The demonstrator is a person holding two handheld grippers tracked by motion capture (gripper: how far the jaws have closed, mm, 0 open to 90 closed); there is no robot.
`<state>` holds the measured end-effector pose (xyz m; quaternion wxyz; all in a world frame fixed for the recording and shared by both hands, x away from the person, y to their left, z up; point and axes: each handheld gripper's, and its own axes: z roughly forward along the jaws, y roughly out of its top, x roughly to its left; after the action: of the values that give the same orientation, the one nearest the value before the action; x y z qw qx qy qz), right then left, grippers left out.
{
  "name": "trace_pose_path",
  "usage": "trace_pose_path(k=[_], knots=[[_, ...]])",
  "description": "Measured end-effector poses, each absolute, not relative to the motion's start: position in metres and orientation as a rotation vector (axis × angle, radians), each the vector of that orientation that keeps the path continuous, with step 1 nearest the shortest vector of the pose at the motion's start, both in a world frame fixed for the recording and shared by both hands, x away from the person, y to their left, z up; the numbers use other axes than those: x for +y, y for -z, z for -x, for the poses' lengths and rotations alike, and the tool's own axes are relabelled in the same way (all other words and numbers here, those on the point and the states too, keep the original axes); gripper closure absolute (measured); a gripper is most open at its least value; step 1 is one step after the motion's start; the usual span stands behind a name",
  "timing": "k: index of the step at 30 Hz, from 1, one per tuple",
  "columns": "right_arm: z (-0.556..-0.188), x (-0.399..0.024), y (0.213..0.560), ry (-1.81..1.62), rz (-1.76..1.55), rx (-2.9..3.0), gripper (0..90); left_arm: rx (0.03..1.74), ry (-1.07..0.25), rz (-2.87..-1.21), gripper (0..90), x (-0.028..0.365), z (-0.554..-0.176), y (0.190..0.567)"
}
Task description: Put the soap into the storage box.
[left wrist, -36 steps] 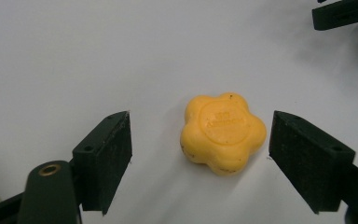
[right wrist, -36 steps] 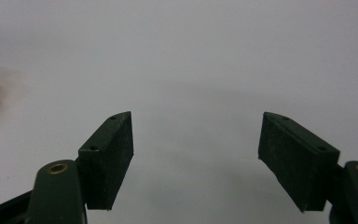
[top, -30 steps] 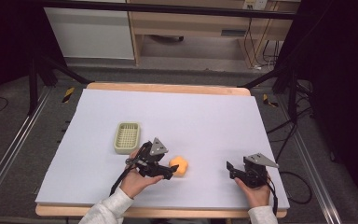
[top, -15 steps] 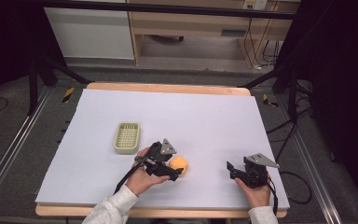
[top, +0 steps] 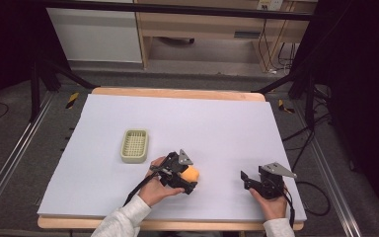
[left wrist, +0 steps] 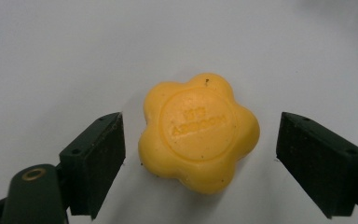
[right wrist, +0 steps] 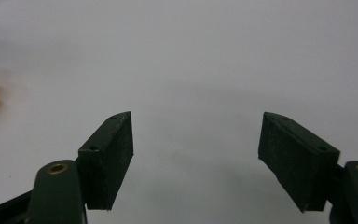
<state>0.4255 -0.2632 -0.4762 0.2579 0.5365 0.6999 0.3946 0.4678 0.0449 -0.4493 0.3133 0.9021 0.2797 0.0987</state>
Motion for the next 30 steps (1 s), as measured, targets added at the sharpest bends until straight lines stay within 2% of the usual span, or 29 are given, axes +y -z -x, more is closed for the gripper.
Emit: trace_pose_path(k=[7, 30], knots=[[-0.425, -0.263, 0.476, -1.07, -1.452, 1.902, 26.7, 0.738, -0.258, -2.395, 15.5, 0.04, -0.471, 0.453], [-0.427, -0.263, 0.477, -1.065, -1.448, 1.911, 26.5, 0.74, -0.229, -2.481, 25.5, 0.031, -0.48, 0.465]])
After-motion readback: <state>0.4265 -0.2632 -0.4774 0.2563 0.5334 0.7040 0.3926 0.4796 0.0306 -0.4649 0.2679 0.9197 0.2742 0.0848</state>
